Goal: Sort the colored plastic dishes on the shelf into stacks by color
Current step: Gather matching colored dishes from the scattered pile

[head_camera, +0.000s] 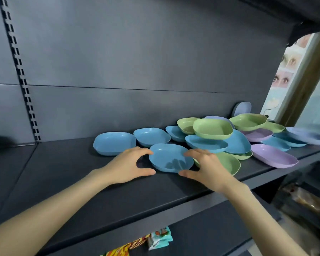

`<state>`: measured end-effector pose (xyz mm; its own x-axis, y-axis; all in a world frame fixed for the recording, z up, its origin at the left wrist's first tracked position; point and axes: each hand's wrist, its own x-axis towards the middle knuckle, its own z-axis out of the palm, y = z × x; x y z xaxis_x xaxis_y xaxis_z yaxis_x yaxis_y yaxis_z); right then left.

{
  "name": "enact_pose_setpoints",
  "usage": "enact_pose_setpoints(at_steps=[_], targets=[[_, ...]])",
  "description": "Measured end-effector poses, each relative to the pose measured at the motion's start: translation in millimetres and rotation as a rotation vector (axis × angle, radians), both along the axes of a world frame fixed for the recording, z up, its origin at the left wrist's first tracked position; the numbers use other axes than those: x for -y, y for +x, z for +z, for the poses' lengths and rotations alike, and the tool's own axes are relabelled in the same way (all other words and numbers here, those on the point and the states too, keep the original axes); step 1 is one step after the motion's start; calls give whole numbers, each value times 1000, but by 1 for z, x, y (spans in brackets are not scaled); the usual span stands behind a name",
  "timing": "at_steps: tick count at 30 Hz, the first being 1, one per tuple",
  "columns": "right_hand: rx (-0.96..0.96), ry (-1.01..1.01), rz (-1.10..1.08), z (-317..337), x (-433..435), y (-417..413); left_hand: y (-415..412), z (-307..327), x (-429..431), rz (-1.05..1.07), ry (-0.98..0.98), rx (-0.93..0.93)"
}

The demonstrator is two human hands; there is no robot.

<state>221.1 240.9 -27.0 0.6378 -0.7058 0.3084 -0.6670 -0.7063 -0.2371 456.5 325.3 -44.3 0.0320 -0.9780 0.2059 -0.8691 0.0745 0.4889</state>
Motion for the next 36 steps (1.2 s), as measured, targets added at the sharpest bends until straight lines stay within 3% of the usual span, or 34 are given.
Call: enact_pose_setpoints(at_steps=[8,14,23,27,36], targets=[[-50,-111,109,-12,16,4,-9,-14,7,71,8,19],[52,-86,218,-15,23,1,-15,-11,-3,172,-68,-58],[238,80,344,3,26,29,-7,12,-35,377,-278,-74],[345,261,422,13,30,69,15,14,-46,504,-354,-74],[309,410,417,4,42,147,82,4,-40,566,-277,-140]])
